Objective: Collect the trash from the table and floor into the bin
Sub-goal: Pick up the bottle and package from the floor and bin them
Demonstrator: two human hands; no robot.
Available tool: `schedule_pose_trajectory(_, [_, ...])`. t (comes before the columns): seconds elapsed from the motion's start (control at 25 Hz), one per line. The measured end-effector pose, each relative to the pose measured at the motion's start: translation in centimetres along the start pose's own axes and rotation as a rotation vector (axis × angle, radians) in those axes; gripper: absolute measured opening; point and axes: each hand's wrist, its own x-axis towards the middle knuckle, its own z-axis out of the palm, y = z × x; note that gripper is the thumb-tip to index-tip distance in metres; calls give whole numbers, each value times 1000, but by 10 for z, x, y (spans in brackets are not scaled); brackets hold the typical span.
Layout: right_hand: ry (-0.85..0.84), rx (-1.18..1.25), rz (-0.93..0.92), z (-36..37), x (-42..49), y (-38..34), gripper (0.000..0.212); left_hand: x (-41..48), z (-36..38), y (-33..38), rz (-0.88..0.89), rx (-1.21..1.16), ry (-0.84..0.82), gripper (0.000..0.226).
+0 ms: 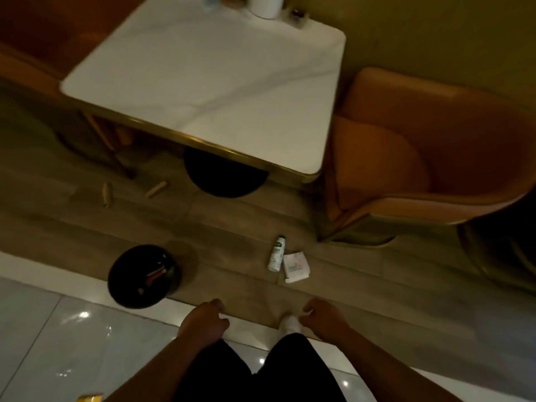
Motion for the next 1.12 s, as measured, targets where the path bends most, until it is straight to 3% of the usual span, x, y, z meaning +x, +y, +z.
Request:
schedule_pose_trajectory(0.44, [-89, 126, 48, -65, 167, 151, 27, 116, 115, 173, 18, 167, -34, 42])
schedule_pose_trajectory(0.72, [-33, 95, 43, -20, 313, 193, 42, 272, 179, 166, 118, 202, 41, 46])
schedule_pose_trajectory(0.88, [-15, 22, -63, 27, 427, 201, 61, 379, 227, 139, 195, 315, 129, 56])
schedule_pose_trajectory(1.12, [71, -383, -471, 72, 601, 210, 94, 563, 282, 133, 269, 407, 321, 85])
